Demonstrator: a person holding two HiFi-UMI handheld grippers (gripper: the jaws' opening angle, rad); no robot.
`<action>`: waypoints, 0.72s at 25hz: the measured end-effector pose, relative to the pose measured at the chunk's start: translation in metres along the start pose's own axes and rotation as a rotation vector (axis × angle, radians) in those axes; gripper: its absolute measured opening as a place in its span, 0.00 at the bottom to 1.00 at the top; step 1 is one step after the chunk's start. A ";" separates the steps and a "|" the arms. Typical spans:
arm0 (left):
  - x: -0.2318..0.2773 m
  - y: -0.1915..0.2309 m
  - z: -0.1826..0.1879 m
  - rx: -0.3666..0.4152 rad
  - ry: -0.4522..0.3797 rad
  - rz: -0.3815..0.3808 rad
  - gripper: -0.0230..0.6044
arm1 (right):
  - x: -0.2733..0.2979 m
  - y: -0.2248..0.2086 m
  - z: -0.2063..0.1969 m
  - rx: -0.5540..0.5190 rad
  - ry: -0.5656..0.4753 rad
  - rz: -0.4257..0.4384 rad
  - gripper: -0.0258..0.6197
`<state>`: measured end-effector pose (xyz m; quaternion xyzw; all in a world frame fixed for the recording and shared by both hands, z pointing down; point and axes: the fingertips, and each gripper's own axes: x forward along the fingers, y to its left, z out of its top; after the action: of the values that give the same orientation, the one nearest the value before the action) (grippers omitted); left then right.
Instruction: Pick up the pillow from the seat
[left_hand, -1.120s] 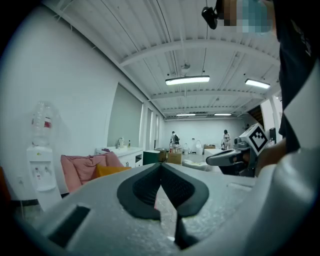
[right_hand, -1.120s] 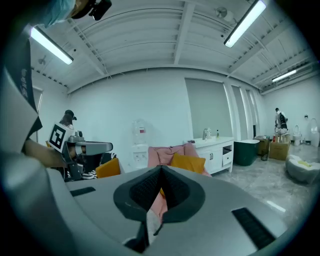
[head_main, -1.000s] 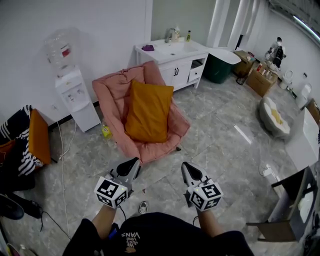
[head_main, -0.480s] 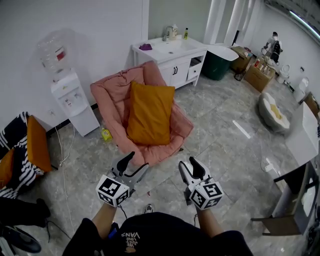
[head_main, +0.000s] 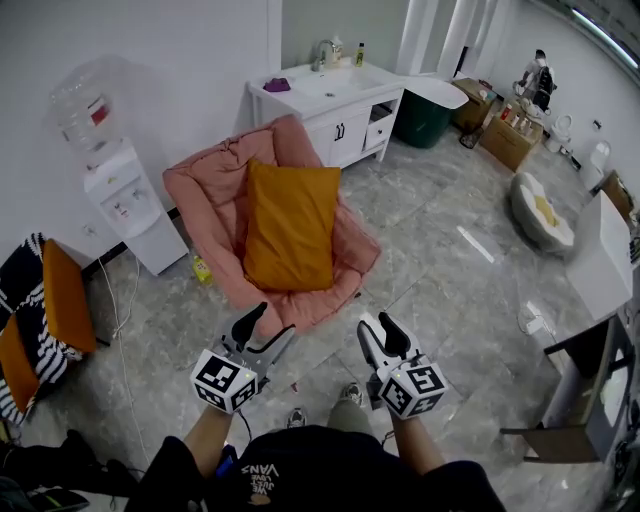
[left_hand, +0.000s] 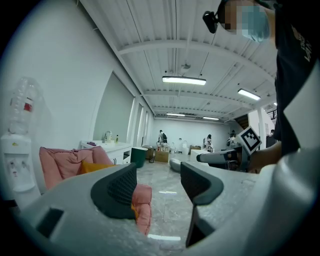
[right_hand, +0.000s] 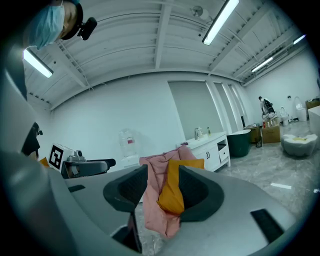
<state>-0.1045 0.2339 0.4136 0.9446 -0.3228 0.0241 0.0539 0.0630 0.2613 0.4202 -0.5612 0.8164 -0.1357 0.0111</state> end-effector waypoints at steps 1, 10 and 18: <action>0.008 0.002 0.001 -0.001 0.001 0.004 0.47 | 0.005 -0.007 0.003 0.000 0.001 0.005 0.32; 0.096 0.014 0.023 -0.015 -0.017 0.098 0.47 | 0.056 -0.085 0.037 -0.028 0.043 0.105 0.32; 0.159 0.020 0.024 -0.020 -0.028 0.204 0.47 | 0.096 -0.150 0.054 -0.046 0.064 0.206 0.32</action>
<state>0.0093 0.1186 0.4041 0.9065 -0.4182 0.0129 0.0561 0.1741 0.1122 0.4165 -0.4696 0.8727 -0.1329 -0.0140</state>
